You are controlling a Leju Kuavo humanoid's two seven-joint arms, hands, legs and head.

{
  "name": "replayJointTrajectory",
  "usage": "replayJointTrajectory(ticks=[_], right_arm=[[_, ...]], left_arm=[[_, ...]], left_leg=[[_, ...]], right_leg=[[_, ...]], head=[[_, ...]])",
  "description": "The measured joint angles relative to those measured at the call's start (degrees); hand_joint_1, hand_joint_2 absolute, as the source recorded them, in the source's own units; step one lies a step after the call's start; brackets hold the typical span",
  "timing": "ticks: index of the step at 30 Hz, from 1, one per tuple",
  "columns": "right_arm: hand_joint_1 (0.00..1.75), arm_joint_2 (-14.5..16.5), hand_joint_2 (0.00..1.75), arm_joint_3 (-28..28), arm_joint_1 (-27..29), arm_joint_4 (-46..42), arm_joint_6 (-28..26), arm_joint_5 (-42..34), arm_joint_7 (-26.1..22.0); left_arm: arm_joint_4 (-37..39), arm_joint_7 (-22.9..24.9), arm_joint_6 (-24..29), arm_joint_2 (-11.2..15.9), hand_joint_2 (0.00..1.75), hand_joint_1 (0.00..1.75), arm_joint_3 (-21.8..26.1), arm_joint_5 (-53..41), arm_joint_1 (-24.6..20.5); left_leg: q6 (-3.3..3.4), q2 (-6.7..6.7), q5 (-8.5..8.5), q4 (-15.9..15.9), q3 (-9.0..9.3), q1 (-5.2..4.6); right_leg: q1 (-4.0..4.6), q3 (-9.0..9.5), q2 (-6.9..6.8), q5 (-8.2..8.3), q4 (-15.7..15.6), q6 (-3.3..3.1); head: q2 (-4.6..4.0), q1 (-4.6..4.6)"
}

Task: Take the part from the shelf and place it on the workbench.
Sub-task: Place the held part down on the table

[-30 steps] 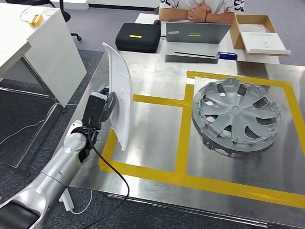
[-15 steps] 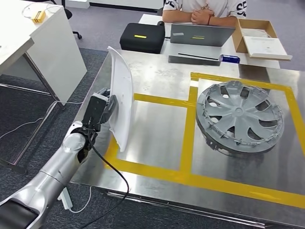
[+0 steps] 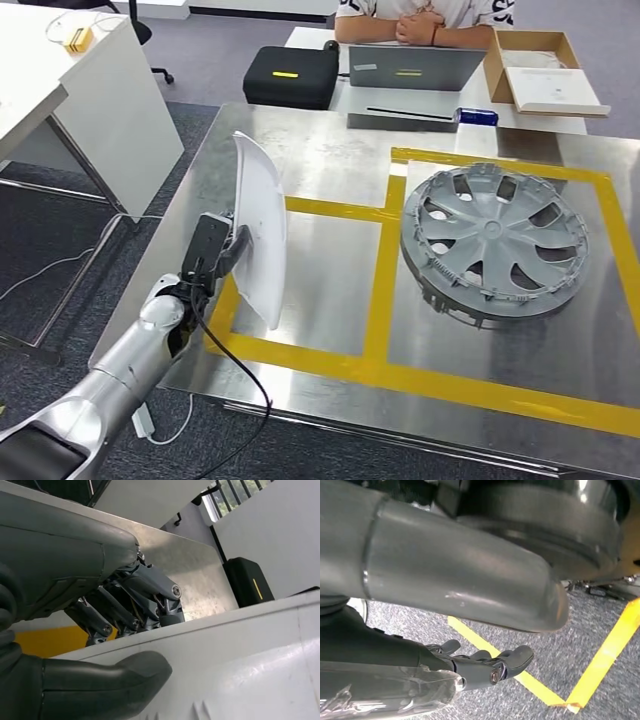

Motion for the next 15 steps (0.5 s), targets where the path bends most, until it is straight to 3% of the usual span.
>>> replayJointTrajectory(ticks=[3,4,5,7,9,10,13,15], right_arm=[[0.0,-0.11,0.0,0.27,-0.06,-0.06,-0.01,-0.67,-0.13],[0.0,-0.12,0.0,0.31,-0.02,-0.07,-0.01,-0.79,-0.16],[0.0,-0.13,0.0,0.34,0.03,-0.11,-0.01,-0.83,-0.19],[0.0,-0.13,0.0,0.4,0.07,-0.23,-0.01,-0.78,-0.22],[0.0,-0.14,0.0,0.41,0.03,-0.36,-0.01,-0.7,-0.24],[0.0,-0.14,0.0,0.4,0.01,-0.42,-0.01,-0.69,-0.26],[0.0,-0.21,0.0,0.42,0.02,-0.54,-0.01,-0.69,-0.27],[0.0,-0.29,0.0,0.44,0.03,-0.7,-0.02,-0.68,-0.28]], left_arm=[[1.7,0.02,0.48,0.37,1.75,0.65,0.01,0.09,0.72],[2.32,-0.04,0.51,0.5,1.75,0.51,0.02,0.12,1.14],[2.85,-0.13,0.58,0.63,1.75,0.44,0.04,0.12,1.49],[3.57,-0.28,0.74,0.9,1.75,0.42,0.08,0.09,1.81],[4.07,-0.37,0.85,1.15,1.75,0.42,0.15,0.05,1.76],[4.28,-0.4,0.87,1.24,1.75,0.42,0.17,0.04,1.76],[4.77,-0.43,0.88,1.36,1.75,0.42,0.18,0.04,1.88],[4.96,-0.45,0.88,1.39,1.75,0.42,0.19,0.03,1.8]], left_leg=[[-0.41,0.01,-4.75,10.53,-4.88,0.15],[-0.36,0.01,-5.05,12.56,-5.91,0.16],[-0.21,0.01,-4.2,12.42,-5.95,0.15],[0.42,0.01,-0.22,6.51,-3.3,0.06],[1.07,0.04,2.32,-0.24,-0.12,-0.19],[1.26,0.04,2.64,-2.08,0.68,-0.32],[1.66,0.0,2.57,-3.22,0.97,-0.3],[2.18,0.03,2.83,-3.67,1.2,-0.02]], right_leg=[[0.06,0.04,0.02,-0.09,0.0,-0.46],[0.1,0.06,0.08,-0.11,0.01,-0.5],[0.16,0.1,0.16,-0.12,0.02,-0.51],[0.29,0.28,0.26,-0.16,0.02,-0.46],[0.56,0.26,0.24,-0.28,0.09,-0.23],[0.63,0.17,0.18,-0.3,0.09,-0.04],[0.62,0.01,-0.01,-0.35,-0.05,0.76],[0.56,-1.16,-0.06,-2.03,2.32,1.31]], head=[[0.0,-0.15],[0.0,-0.18],[0.0,-0.19],[0.0,-0.2],[0.0,-0.16],[0.0,-0.12],[0.0,-0.11],[0.0,0.06]])
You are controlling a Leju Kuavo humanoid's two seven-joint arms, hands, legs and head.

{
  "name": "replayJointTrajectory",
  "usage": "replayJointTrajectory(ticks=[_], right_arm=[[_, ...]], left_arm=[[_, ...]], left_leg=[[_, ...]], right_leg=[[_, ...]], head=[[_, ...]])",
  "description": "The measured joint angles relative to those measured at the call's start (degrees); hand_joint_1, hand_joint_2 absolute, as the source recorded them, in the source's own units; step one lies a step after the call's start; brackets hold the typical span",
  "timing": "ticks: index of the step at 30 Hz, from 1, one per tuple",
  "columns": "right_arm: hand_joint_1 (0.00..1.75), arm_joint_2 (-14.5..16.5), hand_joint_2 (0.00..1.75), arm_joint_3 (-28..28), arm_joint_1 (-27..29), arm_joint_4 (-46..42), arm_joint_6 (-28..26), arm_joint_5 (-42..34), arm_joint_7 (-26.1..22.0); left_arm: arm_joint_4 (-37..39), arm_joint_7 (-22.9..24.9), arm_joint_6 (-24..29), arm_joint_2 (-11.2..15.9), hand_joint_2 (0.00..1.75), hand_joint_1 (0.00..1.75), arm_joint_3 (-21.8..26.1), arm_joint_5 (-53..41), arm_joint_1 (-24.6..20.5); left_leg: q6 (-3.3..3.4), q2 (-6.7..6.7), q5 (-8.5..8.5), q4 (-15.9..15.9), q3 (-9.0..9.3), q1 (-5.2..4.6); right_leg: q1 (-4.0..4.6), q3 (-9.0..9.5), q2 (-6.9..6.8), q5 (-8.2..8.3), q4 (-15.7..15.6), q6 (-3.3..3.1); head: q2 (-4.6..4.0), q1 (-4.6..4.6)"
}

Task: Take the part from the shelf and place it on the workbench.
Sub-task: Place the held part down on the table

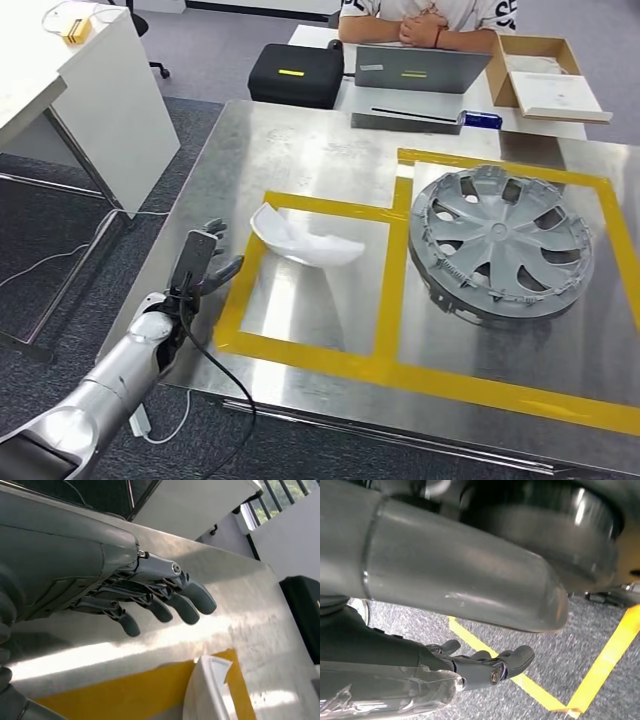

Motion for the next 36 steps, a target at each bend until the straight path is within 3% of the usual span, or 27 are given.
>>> replayJointTrajectory(ticks=[1,3,4,5,6,8,10,13,15,18,19,20,22,24,27,30,32,34,35,36], right_arm=[[0.0,-0.07,0.0,0.01,0.0,-0.08,-0.01,0.0,0.0],[0.0,-0.15,0.0,0.01,0.03,-0.16,0.0,-0.01,0.01],[0.0,-0.2,0.0,0.01,0.06,-0.16,0.01,-0.01,0.01],[0.0,-0.2,0.0,0.02,0.09,-0.16,0.01,0.0,0.01],[0.0,-0.22,0.0,0.03,0.1,-0.16,0.0,0.02,0.02],[0.0,-0.26,0.0,0.03,0.07,-0.16,0.0,0.08,0.05],[0.0,-0.3,0.0,0.01,-0.02,-0.16,0.0,0.08,0.07],[0.0,-0.31,0.0,0.02,0.09,-0.16,0.0,0.0,0.06],[0.0,-0.31,0.0,0.03,0.13,-0.17,0.0,0.07,0.1],[0.0,-0.36,0.0,0.02,0.07,-0.18,-0.01,0.08,0.22],[0.0,-0.39,0.0,0.03,0.07,-0.18,-0.01,0.04,0.23],[0.0,-0.41,0.0,0.07,0.09,-0.18,0.0,0.01,0.24],[0.0,-0.42,0.0,0.18,0.09,-0.24,0.0,-0.01,0.29],[0.0,-0.42,0.0,0.26,0.04,-0.35,-0.01,0.09,0.44],[0.0,-0.46,0.0,0.44,-0.18,-0.43,-0.01,0.43,0.63],[0.0,-0.64,0.0,1.18,-0.44,-0.46,-0.01,0.58,0.69],[0.0,-0.78,0.0,1.73,-0.59,-0.59,-0.01,0.52,0.78],[0.0,-0.79,0.0,2.11,-0.66,-0.71,-0.01,0.39,0.89],[0.0,-0.8,0.0,2.22,-0.68,-0.73,-0.01,0.34,0.97],[0.0,-0.8,0.0,2.3,-0.69,-0.73,-0.01,0.32,1.02]], left_arm=[[0.1,-0.01,0.0,-0.02,1.75,0.42,-0.01,-0.01,-0.02],[0.41,-0.02,0.0,-0.02,1.75,0.26,-0.02,-0.01,0.07],[0.59,-0.02,0.0,-0.02,1.75,0.16,-0.02,0.0,0.16],[0.75,-0.01,0.0,-0.02,1.75,0.05,-0.02,0.0,0.24],[0.89,0.08,0.09,-0.02,1.75,0.0,-0.02,0.01,0.28],[1.09,0.31,0.33,-0.02,1.75,0.0,-0.02,0.01,0.24],[1.34,0.44,0.54,0.03,1.75,0.0,0.02,0.03,0.11],[1.71,0.42,0.75,0.13,1.75,0.0,0.18,0.15,0.03],[1.78,0.37,1.01,0.27,1.75,0.0,0.39,0.23,-0.11],[1.96,0.26,1.57,0.49,0.44,0.0,0.52,0.17,-0.26],[2.08,0.18,1.87,0.58,0.0,0.0,0.54,0.11,-0.23],[2.19,0.03,2.21,0.68,0.0,0.0,0.57,0.02,-0.24],[2.26,-0.21,2.82,0.87,0.0,0.0,0.7,-0.16,-0.54],[2.04,-0.31,3.16,1.02,0.0,0.0,0.9,-0.34,-1.12],[0.45,-0.86,4.55,1.24,0.0,0.0,1.28,-1.48,-2.71],[-3.86,-0.27,7.63,1.94,0.0,0.0,1.56,-5.29,-4.82],[-7.46,0.69,8.88,2.4,0.0,0.0,1.83,-7.28,-6.27],[-10.97,1.57,9.79,2.57,0.0,0.0,2.18,-8.28,-7.07],[-12.64,1.91,10.36,2.56,0.0,0.0,2.26,-8.84,-7.13],[-14.2,2.15,10.97,2.52,0.0,0.0,2.31,-9.43,-7.09]], left_leg=[[0.16,0.02,0.06,-0.09,0.07,0.07],[0.28,0.02,0.05,-0.07,0.05,0.01],[0.28,0.02,0.05,-0.06,0.05,-0.01],[0.28,0.01,0.04,-0.04,0.07,-0.02],[0.26,-0.01,0.02,-0.02,0.13,-0.03],[0.07,-0.05,-0.1,0.04,0.27,-0.11],[-0.37,-0.08,-0.18,0.22,0.16,-0.35],[-1.22,-0.1,-0.14,0.3,0.0,-0.35],[-1.9,-0.09,-1.69,2.22,-0.75,-0.22],[-2.74,-0.05,-6.93,12.23,-5.13,0.17],[-2.89,-0.05,-7.84,15.13,-6.42,0.28],[-2.94,-0.05,-7.68,16.29,-6.95,0.34],[-2.81,-0.05,-4.71,12.85,-5.29,0.39],[-2.48,-0.04,-1.31,6.4,-2.14,0.38],[-1.89,-0.05,-0.38,1.0,0.3,0.22],[-1.01,-0.03,-0.37,0.43,0.21,0.31],[-0.31,0.01,-0.12,0.14,0.28,0.51],[0.01,0.03,-0.1,0.14,0.26,0.42],[0.04,0.02,-0.1,0.15,0.27,0.35],[0.05,0.01,-0.11,0.17,0.28,0.32]], right_leg=[[-0.09,-1.49,0.0,-1.68,3.05,0.23],[-0.18,-5.27,-0.01,-5.07,10.93,0.62],[-0.2,-6.59,-0.01,-5.66,13.52,0.75],[-0.2,-6.91,-0.02,-5.12,13.97,0.82],[-0.21,-6.05,-0.02,-3.51,12.01,0.79],[-0.2,-2.18,-0.04,0.37,4.06,0.52],[-0.12,0.81,0.02,1.94,-1.59,0.06],[-0.05,1.4,0.11,2.02,-2.6,-0.77],[-0.24,1.59,0.04,2.28,-2.93,-1.48],[-0.32,1.66,-0.04,2.37,-3.05,-1.96],[-0.3,1.67,-0.03,2.37,-3.04,-1.99],[-0.29,1.67,-0.01,2.37,-3.01,-2.0],[-0.29,1.75,0.03,2.35,-2.95,-1.97],[-0.27,1.86,0.02,2.3,-2.91,-1.85],[0.09,1.45,-0.06,2.26,-2.64,-1.23],[0.13,0.93,-0.19,2.06,-2.37,-0.38],[0.02,-0.76,-0.19,-0.25,1.09,0.12],[-0.12,-4.22,-0.18,-3.98,8.76,0.43],[-0.15,-5.82,-0.18,-5.15,12.22,0.53],[-0.16,-6.69,-0.18,-5.3,13.98,0.59]], head=[[0.0,0.06],[0.0,0.19],[0.0,0.18],[0.0,0.22],[0.0,0.21],[0.0,0.22],[0.0,0.16],[0.0,0.15],[0.0,-0.11],[0.0,-0.5],[0.0,-0.48],[0.0,-0.5],[0.0,-0.52],[0.0,-0.52],[0.0,-0.44],[0.0,-0.4],[0.0,-0.21],[0.0,-0.03],[0.0,-0.04],[0.0,-0.03]])
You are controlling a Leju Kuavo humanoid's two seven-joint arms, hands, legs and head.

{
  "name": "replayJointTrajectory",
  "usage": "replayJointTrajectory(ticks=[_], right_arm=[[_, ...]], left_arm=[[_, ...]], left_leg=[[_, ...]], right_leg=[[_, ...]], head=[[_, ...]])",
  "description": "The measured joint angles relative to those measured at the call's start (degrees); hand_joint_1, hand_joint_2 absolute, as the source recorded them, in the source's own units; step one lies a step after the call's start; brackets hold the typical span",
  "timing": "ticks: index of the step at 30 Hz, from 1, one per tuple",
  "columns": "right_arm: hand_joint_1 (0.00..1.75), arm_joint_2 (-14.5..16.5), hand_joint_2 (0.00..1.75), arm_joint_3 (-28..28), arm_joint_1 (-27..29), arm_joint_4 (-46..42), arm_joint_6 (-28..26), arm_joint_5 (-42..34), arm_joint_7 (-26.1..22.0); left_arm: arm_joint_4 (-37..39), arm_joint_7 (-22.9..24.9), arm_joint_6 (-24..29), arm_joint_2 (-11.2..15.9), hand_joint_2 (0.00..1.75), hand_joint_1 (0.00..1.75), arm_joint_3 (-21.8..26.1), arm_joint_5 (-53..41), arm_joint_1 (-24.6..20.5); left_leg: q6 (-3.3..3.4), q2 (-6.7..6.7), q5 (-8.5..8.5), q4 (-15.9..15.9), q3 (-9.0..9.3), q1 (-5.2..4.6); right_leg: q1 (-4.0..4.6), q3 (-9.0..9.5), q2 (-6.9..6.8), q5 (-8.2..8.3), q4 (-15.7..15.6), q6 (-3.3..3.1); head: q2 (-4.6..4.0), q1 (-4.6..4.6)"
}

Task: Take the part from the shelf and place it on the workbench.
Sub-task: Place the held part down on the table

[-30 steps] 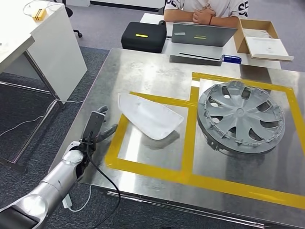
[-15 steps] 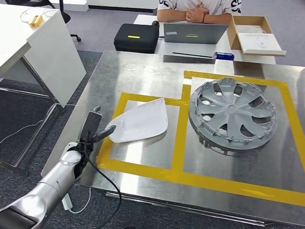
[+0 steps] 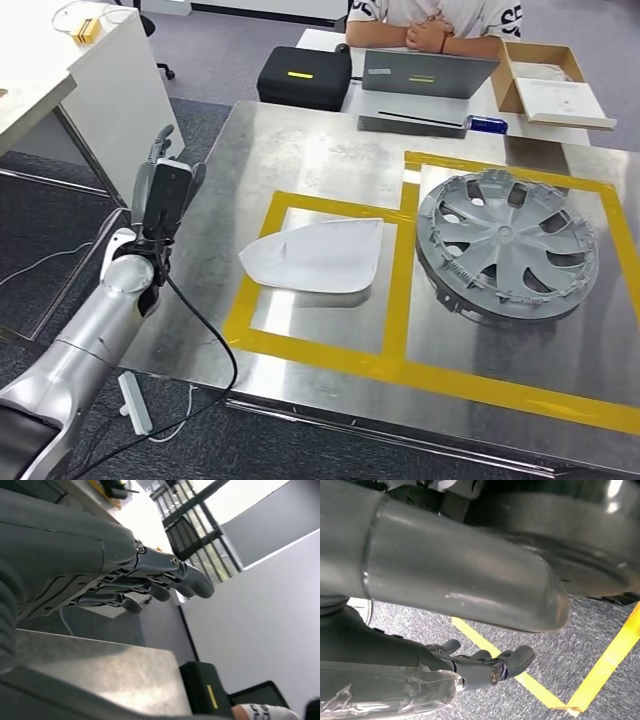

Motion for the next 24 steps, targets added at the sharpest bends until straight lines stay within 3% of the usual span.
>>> replayJointTrajectory(ticks=[1,2,4,6,8,10,12,14,15,16,17,20,21,24], right_arm=[[0.0,0.0,0.0,0.08,-0.03,0.0,0.0,0.0,0.05],[0.0,-0.01,0.0,0.17,-0.05,0.0,0.0,0.0,0.07],[0.0,-0.04,0.0,0.36,-0.14,-0.01,0.0,0.0,0.05],[0.0,-0.07,0.0,0.43,-0.29,-0.04,0.0,0.17,0.11],[0.0,-0.07,0.0,0.44,-0.35,-0.13,0.0,0.57,0.48],[0.0,-0.07,0.0,0.44,-0.33,-0.25,0.0,1.0,0.92],[0.0,-0.07,0.0,0.43,-0.36,-0.31,0.0,1.29,1.05],[0.0,-0.14,0.0,0.43,-0.32,-0.31,0.0,1.33,1.04],[0.0,-0.17,0.0,0.43,-0.29,-0.31,0.0,1.3,1.04],[0.0,-0.2,0.0,0.44,-0.27,-0.33,0.0,1.28,1.04],[0.0,-0.2,0.0,0.44,-0.28,-0.36,0.0,1.27,1.07],[0.0,-0.2,0.0,0.44,-0.42,-0.59,0.0,1.43,1.27],[0.0,-0.2,0.0,0.43,-0.49,-0.66,0.0,1.5,1.34],[0.0,-0.22,0.0,0.42,-0.65,-0.73,0.0,1.57,1.53]], left_arm=[[-1.47,0.16,0.52,-0.08,0.0,0.0,0.02,-0.45,0.09],[-2.86,0.28,0.85,-0.18,0.0,0.0,0.02,-0.69,0.16],[-5.51,0.32,1.23,-0.34,0.0,0.0,0.02,-0.97,0.31],[-8.04,0.23,1.45,-0.43,0.0,0.0,-0.03,-1.43,0.7],[-10.49,0.59,1.62,-0.51,0.0,0.0,-0.2,-2.06,1.36],[-12.66,1.37,1.76,-0.55,0.0,0.0,-0.45,-2.75,1.94],[-14.09,1.73,1.77,-0.57,0.0,0.0,-0.73,-3.04,2.34],[-14.8,1.42,1.62,-0.58,0.0,0.0,-0.98,-2.78,2.95],[-15.13,1.22,1.47,-0.58,0.0,0.0,-1.1,-2.56,3.35],[-15.53,1.08,1.29,-0.58,0.0,0.0,-1.23,-2.41,3.7],[-16.04,1.01,1.1,-0.6,0.0,0.0,-1.39,-2.34,3.93],[-17.95,1.05,0.89,-0.74,0.0,0.0,-1.86,-2.37,4.03],[-18.52,1.08,0.88,-0.82,0.0,0.0,-1.98,-2.4,4.03],[-19.55,1.16,0.85,-0.97,0.0,0.0,-2.25,-2.45,4.1]], left_leg=[[-0.01,-0.02,-0.02,0.02,0.03,-0.02],[-0.05,-0.03,-0.06,0.03,0.1,-0.02],[-0.31,-0.06,-0.2,0.17,0.15,-0.16],[-0.83,-0.06,-0.11,0.42,-0.02,-0.41],[-1.32,-0.04,0.11,0.56,-0.2,-0.46],[-1.84,-0.03,-1.02,1.45,-0.56,-0.35],[-2.39,-0.02,-4.59,6.13,-2.32,-0.2],[-2.68,-0.02,-8.52,13.63,-5.02,-0.08],[-2.7,-0.02,-9.34,15.97,-5.71,-0.07],[-2.62,-0.02,-9.08,16.27,-5.43,-0.07],[-2.43,-0.02,-7.83,14.23,-4.02,-0.09],[-1.48,-0.02,-3.92,2.97,2.51,-0.36],[-1.2,-0.03,-3.52,0.91,3.53,-0.51],[-0.39,0.03,-2.63,-0.05,3.27,-0.7]], right_leg=[[-0.01,0.24,-0.01,1.02,-0.64,-0.01],[-0.03,1.54,-0.02,2.86,-3.45,-0.06],[-0.03,5.64,-0.03,6.37,-11.62,-0.26],[0.03,7.94,0.05,7.42,-15.88,-0.54],[0.08,8.01,0.19,7.45,-16.07,-0.86],[-0.06,7.9,0.15,7.8,-16.25,-1.46],[-0.2,7.66,0.02,8.2,-16.45,-2.14],[-0.15,7.15,-0.01,8.55,-16.42,-2.44],[-0.12,6.85,0.0,8.77,-16.38,-2.48],[-0.08,6.52,0.02,9.01,-16.32,-2.45],[-0.04,6.21,0.05,9.25,-16.26,-2.38],[0.14,5.49,0.05,10.02,-16.09,-1.84],[0.18,5.31,0.01,10.3,-16.07,-1.54],[0.01,4.94,-0.09,11.1,-16.29,-0.53]], head=[[0.0,0.01],[0.0,0.0],[0.0,0.02],[0.0,-0.05],[0.0,-0.11],[0.0,-0.16],[0.0,-0.31],[0.0,-0.38],[0.0,-0.38],[0.0,-0.39],[0.0,-0.39],[0.0,-0.35],[0.0,-0.33],[0.0,-0.34]])
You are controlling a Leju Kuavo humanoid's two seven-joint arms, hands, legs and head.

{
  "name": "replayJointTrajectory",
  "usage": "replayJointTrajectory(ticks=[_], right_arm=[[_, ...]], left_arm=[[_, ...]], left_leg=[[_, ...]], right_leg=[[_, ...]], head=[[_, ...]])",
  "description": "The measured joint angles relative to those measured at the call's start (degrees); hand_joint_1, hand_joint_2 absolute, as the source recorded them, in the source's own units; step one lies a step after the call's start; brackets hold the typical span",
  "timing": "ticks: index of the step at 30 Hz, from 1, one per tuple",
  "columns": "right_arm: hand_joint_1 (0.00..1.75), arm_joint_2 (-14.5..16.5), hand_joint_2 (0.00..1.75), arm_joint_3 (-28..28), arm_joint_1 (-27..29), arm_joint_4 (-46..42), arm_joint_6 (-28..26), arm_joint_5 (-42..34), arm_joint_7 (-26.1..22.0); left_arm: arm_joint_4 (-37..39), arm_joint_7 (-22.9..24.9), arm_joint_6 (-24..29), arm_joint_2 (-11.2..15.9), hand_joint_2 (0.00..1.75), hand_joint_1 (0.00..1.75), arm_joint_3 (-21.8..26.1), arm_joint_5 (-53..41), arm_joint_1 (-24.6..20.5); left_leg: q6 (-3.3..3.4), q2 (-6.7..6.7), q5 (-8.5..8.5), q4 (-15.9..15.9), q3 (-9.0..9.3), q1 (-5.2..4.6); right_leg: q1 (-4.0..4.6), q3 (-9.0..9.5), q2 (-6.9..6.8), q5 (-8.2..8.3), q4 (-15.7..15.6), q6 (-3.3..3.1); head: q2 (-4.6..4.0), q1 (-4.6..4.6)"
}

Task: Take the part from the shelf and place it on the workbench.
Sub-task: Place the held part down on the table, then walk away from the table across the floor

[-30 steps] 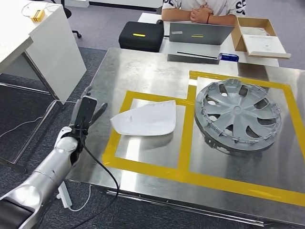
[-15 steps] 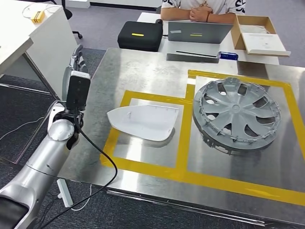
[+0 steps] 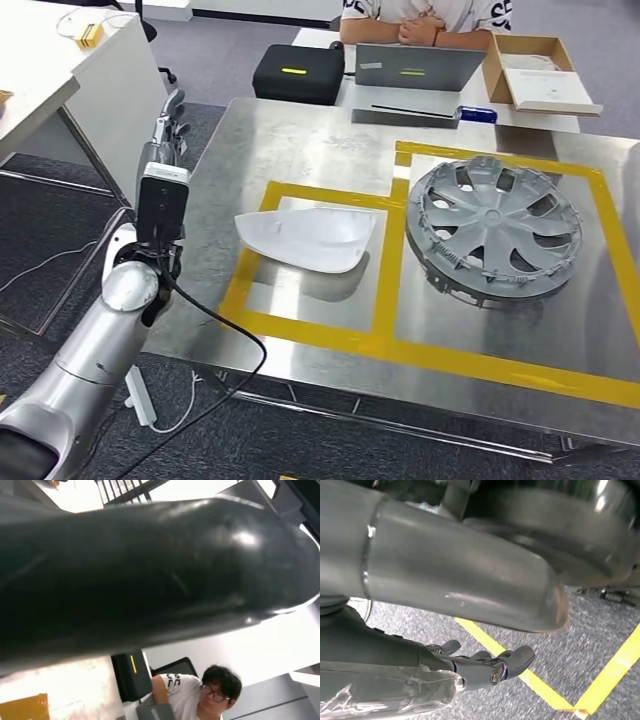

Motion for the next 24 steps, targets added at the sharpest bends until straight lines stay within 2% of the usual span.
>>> replayJointTrajectory(ticks=[1,2,3,5,6,7,8,9,11,12,13,15,16,17,18,20,21,22,23,24], right_arm=[[0.0,-0.02,0.0,0.01,0.0,-0.05,0.0,0.01,0.03],[0.0,-0.03,0.0,0.02,0.01,-0.12,0.0,0.02,0.04],[0.0,-0.05,0.0,0.03,0.0,-0.19,0.0,0.03,0.07],[0.0,-0.07,0.0,0.03,-0.02,-0.3,0.0,0.03,0.11],[0.0,-0.08,0.0,0.03,-0.03,-0.3,0.0,0.03,0.14],[0.0,-0.08,0.0,0.03,-0.05,-0.3,0.0,0.06,0.15],[0.0,-0.08,0.0,0.03,-0.06,-0.31,0.0,0.09,0.17],[0.0,-0.08,0.0,0.03,-0.1,-0.31,0.0,0.13,0.2],[0.0,-0.09,0.0,0.02,-0.35,-0.32,0.0,0.19,0.28],[0.0,-0.09,0.0,0.01,-0.5,-0.32,0.0,0.22,0.31],[0.0,-0.09,0.0,-0.01,-0.61,-0.32,0.0,0.27,0.32],[0.0,-0.08,0.0,-0.01,-0.58,-0.32,0.01,0.31,0.31],[0.0,-0.07,0.0,0.01,-0.55,-0.32,0.02,0.3,0.28],[0.0,-0.06,0.0,0.02,-0.54,-0.32,0.03,0.27,0.24],[0.0,-0.05,0.0,0.04,-0.55,-0.32,0.04,0.23,0.2],[0.0,-0.07,0.0,0.04,-0.61,-0.31,0.06,0.19,0.15],[0.0,-0.08,0.0,0.03,-0.63,-0.29,0.08,0.18,0.14],[0.0,-0.08,0.0,0.03,-0.65,-0.28,0.11,0.17,0.14],[0.0,-0.07,0.0,0.02,-0.67,-0.27,0.15,0.17,0.14],[0.0,-0.07,0.0,0.03,-0.68,-0.27,0.21,0.16,0.15]], left_arm=[[-0.2,0.02,0.0,-0.06,0.0,0.0,-0.06,0.0,-0.02],[-0.38,0.03,0.0,-0.14,0.0,0.0,-0.1,-0.01,-0.04],[-0.52,0.04,0.0,-0.23,0.0,0.0,-0.15,-0.01,-0.05],[-0.67,0.07,0.0,-0.34,0.0,0.0,-0.28,-0.02,0.07],[-0.68,0.07,0.0,-0.35,0.0,0.0,-0.37,-0.07,0.17],[-0.68,0.1,0.03,-0.34,0.0,0.0,-0.46,-0.3,0.28],[-0.68,0.14,0.08,-0.34,0.0,0.0,-0.57,-0.64,0.37],[-0.69,0.18,0.18,-0.33,0.0,0.0,-0.68,-1.07,0.43],[-0.81,0.25,0.43,-0.32,0.0,0.0,-0.89,-1.8,0.42],[-0.88,0.24,0.54,-0.33,0.0,0.0,-1.0,-2.05,0.39],[-0.94,0.19,0.61,-0.34,0.0,0.0,-1.12,-2.23,0.38],[-0.95,-0.02,0.67,-0.35,0.0,0.0,-1.37,-2.43,0.48],[-0.94,-0.15,0.67,-0.35,0.0,0.0,-1.47,-2.44,0.57],[-0.93,-0.24,0.67,-0.34,0.0,0.0,-1.54,-2.44,0.63],[-0.91,-0.3,0.67,-0.33,0.0,0.0,-1.58,-2.44,0.66],[-0.9,-0.32,0.67,-0.34,0.0,0.0,-1.69,-2.47,0.76],[-0.9,-0.32,0.68,-0.35,0.0,0.0,-1.79,-2.49,0.92],[-0.9,-0.32,0.67,-0.35,0.0,0.0,-1.92,-2.51,1.16],[-0.9,-0.34,0.67,-0.35,0.0,0.0,-2.07,-2.5,1.42],[-0.9,-0.38,0.66,-0.37,0.0,0.0,-2.22,-2.47,1.61]], left_leg=[[0.41,0.08,0.54,-0.19,-0.31,0.09],[0.78,0.16,1.13,-0.41,-0.74,0.21],[1.06,0.23,1.69,-0.53,-1.29,0.3],[1.28,0.24,2.7,-0.5,-2.7,0.23],[1.24,0.24,3.23,-0.47,-3.42,0.19],[1.16,0.24,3.74,-0.44,-4.11,0.17],[1.05,0.23,4.21,-0.41,-4.71,0.17],[0.9,0.23,4.65,-0.38,-5.23,0.17],[0.41,0.23,5.45,-0.28,-6.04,0.06],[0.1,0.24,5.88,-0.22,-6.3,-0.03],[-0.21,0.25,6.28,-0.18,-6.46,-0.09],[-0.81,0.24,6.94,-0.19,-6.67,-0.1],[-1.14,0.22,6.46,0.08,-6.92,-0.05],[-1.49,0.2,5.03,1.02,-7.37,0.01],[-1.84,0.18,2.62,3.01,-8.05,0.11],[-2.33,0.19,-3.07,9.77,-9.59,0.33],[-2.45,0.18,-4.69,13.09,-10.07,0.41],[-2.45,0.18,-4.96,15.17,-9.96,0.43],[-2.36,0.18,-4.11,15.43,-9.02,0.44],[-2.15,0.18,-2.69,13.7,-7.21,0.43]], right_leg=[[-0.06,-0.45,0.01,-0.67,0.47,0.27],[-0.09,-1.19,0.03,-2.24,1.93,0.5],[-0.16,-2.26,0.04,-4.67,4.64,0.68],[-0.19,-4.52,0.05,-9.75,12.15,1.06],[-0.19,-4.93,0.05,-11.01,14.98,1.18],[-0.19,-4.45,0.04,-11.08,16.01,1.25],[-0.2,-2.88,0.03,-10.12,14.89,1.26],[-0.2,-0.28,0.03,-8.68,11.76,1.21],[-0.14,5.71,0.08,-7.42,3.31,1.02],[-0.08,7.71,0.13,-7.44,0.27,0.87],[0.0,8.63,0.19,-7.74,-1.33,0.69],[0.06,8.22,0.18,-7.31,-1.6,0.01],[0.01,7.88,0.09,-6.9,-1.59,-0.45],[-0.07,7.46,-0.01,-6.38,-1.62,-0.92],[-0.15,6.99,-0.11,-5.79,-1.67,-1.37],[-0.12,5.74,-0.18,-4.67,-1.6,-1.8],[-0.1,5.02,-0.19,-4.13,-1.56,-1.91],[-0.07,4.28,-0.19,-3.61,-1.51,-1.92],[-0.04,3.54,-0.18,-3.1,-1.45,-1.87],[-0.02,2.88,-0.16,-2.65,-1.36,-1.79]], head=[[0.0,0.04],[0.0,0.1],[0.0,0.16],[0.0,0.25],[0.0,0.24],[0.0,0.25],[0.0,0.26],[0.0,0.25],[0.0,0.23],[0.0,0.21],[0.0,0.18],[0.0,0.17],[0.0,0.13],[0.0,0.02],[0.0,-0.06],[0.0,-0.2],[0.0,-0.2],[0.0,-0.21],[0.0,-0.21],[0.0,-0.22]])
